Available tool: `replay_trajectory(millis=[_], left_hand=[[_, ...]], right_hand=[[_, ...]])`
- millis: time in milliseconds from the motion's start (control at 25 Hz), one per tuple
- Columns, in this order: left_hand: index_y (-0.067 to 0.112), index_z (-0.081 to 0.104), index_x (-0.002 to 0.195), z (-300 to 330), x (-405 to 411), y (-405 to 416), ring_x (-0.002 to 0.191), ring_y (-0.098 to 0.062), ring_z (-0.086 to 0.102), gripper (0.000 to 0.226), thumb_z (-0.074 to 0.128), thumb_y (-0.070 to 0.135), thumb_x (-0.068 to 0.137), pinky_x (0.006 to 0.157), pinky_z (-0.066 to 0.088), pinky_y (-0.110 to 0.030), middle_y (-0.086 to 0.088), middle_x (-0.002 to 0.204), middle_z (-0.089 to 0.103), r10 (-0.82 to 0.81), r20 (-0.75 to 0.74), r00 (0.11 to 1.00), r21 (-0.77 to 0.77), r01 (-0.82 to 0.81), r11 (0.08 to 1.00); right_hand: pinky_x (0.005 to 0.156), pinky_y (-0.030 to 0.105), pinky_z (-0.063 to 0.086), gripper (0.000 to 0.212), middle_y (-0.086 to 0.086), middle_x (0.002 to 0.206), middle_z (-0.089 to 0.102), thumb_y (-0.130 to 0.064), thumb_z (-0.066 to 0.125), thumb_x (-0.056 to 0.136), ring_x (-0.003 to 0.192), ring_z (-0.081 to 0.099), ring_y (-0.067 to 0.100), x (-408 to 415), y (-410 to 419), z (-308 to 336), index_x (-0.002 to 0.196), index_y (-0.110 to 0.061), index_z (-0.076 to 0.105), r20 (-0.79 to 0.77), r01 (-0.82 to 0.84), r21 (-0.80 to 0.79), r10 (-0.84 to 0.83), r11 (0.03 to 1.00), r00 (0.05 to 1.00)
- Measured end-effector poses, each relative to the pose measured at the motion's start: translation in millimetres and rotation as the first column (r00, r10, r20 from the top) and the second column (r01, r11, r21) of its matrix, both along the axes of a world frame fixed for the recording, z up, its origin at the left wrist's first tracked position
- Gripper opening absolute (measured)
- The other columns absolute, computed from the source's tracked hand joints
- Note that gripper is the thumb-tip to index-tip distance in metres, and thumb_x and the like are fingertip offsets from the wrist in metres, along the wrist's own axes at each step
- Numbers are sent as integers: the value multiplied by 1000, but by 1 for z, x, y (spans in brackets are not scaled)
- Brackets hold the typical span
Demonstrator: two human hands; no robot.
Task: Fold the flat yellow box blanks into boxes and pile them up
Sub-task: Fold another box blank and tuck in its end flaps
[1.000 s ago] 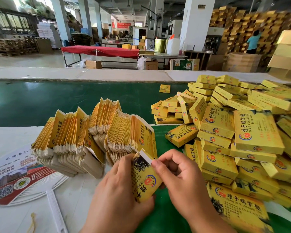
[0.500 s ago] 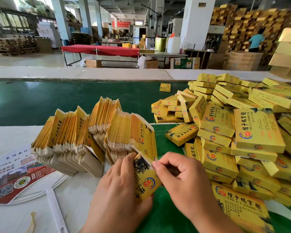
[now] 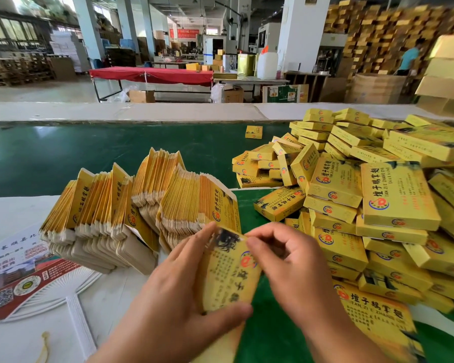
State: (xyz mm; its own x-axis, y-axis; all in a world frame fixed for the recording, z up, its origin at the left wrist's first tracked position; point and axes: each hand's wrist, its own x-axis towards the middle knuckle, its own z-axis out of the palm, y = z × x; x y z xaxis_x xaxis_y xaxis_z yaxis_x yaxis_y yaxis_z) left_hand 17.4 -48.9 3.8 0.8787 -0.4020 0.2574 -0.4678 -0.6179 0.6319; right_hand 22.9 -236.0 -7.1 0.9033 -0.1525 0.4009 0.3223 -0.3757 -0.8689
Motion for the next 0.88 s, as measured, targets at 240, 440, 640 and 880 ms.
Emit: replay_trajectory(millis=[240, 440, 640, 880], left_hand=[[66, 62, 103, 26, 41, 19, 121, 14, 49, 45, 74, 35, 74, 113, 36, -39, 44, 121, 55, -375, -68, 925, -266, 345, 900], [29, 74, 97, 9, 10, 16, 85, -16, 71, 29, 74, 49, 75, 71, 58, -40, 5, 92, 76, -122, 239, 963, -362, 205, 909], [32, 75, 89, -3, 28, 19, 85, -16, 74, 26, 80, 49, 70, 75, 62, -39, 5, 90, 78, -61, -89, 994, -460, 13, 888], [31, 74, 88, -16, 30, 15, 81, -4, 73, 18, 81, 29, 71, 72, 62, -30, 17, 87, 76, 17, -130, 991, -332, -60, 941]], right_hand=[[53, 30, 48, 12, 9, 64, 65, -5, 62, 91, 57, 60, 18, 11, -13, 7, 80, 0, 66, -373, 87, 575, 167, 813, 912], [46, 29, 55, 18, 11, 72, 71, -13, 62, 90, 58, 66, 21, 3, 4, -4, 77, -6, 72, -505, -94, 514, 389, 853, 771], [79, 34, 59, 33, -2, 98, 75, -51, 53, 90, 93, 68, 16, 4, -8, 0, 102, -28, 73, -135, -233, 142, 252, 962, 958], [79, 28, 58, 24, -20, 98, 73, -35, 72, 86, 90, 69, 4, -1, -10, 1, 107, -43, 66, -128, -309, -131, 293, 942, 947]])
